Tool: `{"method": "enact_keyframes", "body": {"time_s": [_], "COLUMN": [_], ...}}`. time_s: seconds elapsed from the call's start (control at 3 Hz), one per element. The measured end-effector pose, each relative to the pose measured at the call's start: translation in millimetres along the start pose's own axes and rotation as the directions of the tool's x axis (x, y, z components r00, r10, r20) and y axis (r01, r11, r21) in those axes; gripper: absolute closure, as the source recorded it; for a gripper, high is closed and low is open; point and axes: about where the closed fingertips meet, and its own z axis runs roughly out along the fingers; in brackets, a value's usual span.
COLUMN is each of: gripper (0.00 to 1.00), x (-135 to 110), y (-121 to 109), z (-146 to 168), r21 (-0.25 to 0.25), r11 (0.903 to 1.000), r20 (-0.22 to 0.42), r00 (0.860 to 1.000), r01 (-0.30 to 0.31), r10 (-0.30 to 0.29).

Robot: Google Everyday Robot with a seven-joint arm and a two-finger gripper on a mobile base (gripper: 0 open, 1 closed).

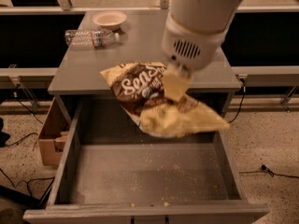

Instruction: Pick brown chip bag from top drawer and place on counter

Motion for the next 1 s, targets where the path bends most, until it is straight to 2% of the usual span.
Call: {"method": "enact_keyframes", "body": {"time_s": [0.33,0.67,1.0], "gripper": [1.00,1.00,1.00], "x": [-33,-76,-115], "y": [-37,-82,-139], "z": [-36,-65,-76], "r21": [0.072,0.144,0.214], "r11": [0.9974,0.9895,0.9767], "r20": [0.046,0.119,0.162], "r00": [0.999,0.992,0.986], "r01": [0.006,0.011,-0.001], "r10": [-0.009,-0.028,-0.035]}}
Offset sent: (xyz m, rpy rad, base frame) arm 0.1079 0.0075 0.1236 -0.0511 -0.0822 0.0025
